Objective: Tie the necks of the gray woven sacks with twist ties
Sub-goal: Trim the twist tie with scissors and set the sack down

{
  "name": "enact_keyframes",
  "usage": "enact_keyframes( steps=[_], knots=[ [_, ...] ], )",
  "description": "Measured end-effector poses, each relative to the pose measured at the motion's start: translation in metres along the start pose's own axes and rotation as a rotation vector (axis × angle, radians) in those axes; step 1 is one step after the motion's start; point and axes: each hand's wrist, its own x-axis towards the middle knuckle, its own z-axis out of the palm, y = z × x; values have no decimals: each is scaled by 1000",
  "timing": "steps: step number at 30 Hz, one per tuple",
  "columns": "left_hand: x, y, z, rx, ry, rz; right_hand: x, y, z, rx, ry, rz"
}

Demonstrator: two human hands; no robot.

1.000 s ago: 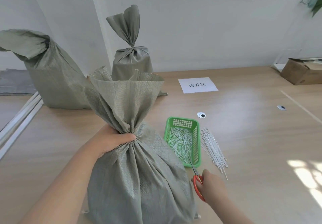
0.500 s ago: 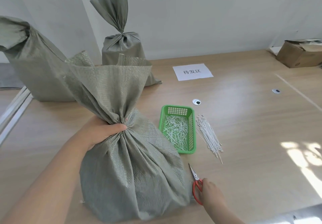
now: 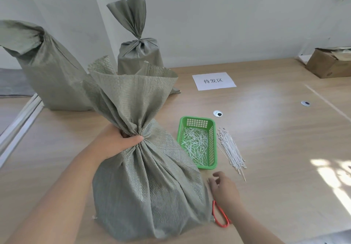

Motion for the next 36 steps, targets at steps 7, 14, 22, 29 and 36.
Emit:
enact_keyframes(
  steps=[7,14,22,29,36],
  knots=[
    [-18,-7,-10,26,94,-30,-21,-95,-36,468,-139,-371],
    [-62,-60,-1,38,468,3,-39,-128,-25,327,-281,-687],
    [-115,-118,43,-476,237,-358,-51,-122,-14,485,-89,-502],
    [-121,-120,56,-557,246,-394,-62,-96,-11,402,-230,-541],
    [-127,-108,53,-674,174,-396,-78,-110,-12,442,-207,-514]
  ],
)
